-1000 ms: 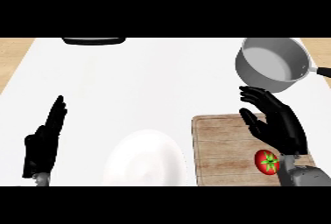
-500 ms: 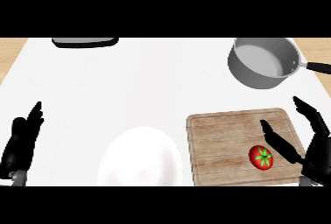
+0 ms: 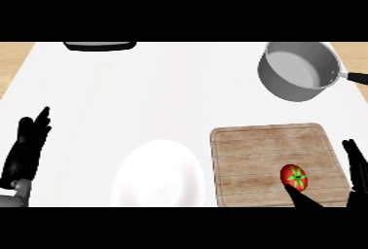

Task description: Pick the tomato from the cutting board and place it in the pot

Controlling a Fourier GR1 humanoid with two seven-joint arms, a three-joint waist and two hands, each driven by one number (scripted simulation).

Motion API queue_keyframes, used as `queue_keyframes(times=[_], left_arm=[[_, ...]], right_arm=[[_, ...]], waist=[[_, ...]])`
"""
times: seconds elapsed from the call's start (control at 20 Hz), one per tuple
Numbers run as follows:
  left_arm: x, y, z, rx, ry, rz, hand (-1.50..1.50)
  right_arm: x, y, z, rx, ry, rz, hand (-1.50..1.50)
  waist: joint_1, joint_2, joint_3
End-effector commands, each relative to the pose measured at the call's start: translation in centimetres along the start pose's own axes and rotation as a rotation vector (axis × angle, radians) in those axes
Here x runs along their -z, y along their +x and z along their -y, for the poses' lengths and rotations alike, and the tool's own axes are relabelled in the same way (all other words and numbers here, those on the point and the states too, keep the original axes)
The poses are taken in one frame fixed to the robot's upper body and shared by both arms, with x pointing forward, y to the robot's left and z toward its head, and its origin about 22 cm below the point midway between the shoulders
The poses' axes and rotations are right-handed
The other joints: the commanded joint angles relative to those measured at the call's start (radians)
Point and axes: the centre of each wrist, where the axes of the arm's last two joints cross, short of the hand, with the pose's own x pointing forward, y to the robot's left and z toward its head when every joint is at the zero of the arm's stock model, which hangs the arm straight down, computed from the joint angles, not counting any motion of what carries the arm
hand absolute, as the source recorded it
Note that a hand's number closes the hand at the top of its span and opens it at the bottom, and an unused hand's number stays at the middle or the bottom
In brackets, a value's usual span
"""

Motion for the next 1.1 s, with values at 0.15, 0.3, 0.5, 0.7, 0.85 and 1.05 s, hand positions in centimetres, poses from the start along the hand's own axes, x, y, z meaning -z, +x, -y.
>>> queue_keyframes(times=[0.15, 0.3, 0.5, 0.7, 0.85, 1.05], left_arm=[[0.4, 0.4, -0.4, 0.001, -0.021, 0.012, 0.00], [0.8, 0.9, -0.3, 0.017, -0.015, 0.009, 0.00], [0.6, 1.2, -0.5, 0.014, -0.028, 0.033, 0.00], [2.3, 1.1, -1.4, 0.004, -0.017, 0.000, 0.00], [1.3, 0.7, 0.2, 0.003, -0.036, 0.008, 0.00], [0.3, 0.6, -0.1, 0.012, -0.031, 0.008, 0.00]], right_arm=[[-1.2, 3.1, 3.6, -0.295, 0.193, -0.185, -1.50], [-2.1, 4.7, 4.6, -0.368, 0.338, -0.262, -1.50], [-2.1, 8.1, 4.8, -0.368, 0.494, -0.317, -1.50], [-1.5, 10.4, 4.6, -0.409, 0.523, -0.356, -1.50], [-0.7, 9.8, 3.8, -0.429, 0.519, -0.430, -1.50], [1.4, 8.9, 3.7, -0.394, 0.522, -0.469, -1.50]], waist=[[0.031, 0.007, -0.001], [0.030, 0.008, 0.000], [0.051, 0.008, 0.002], [0.035, 0.007, 0.003], [0.033, 0.005, 0.005], [0.040, 0.004, 0.006]])
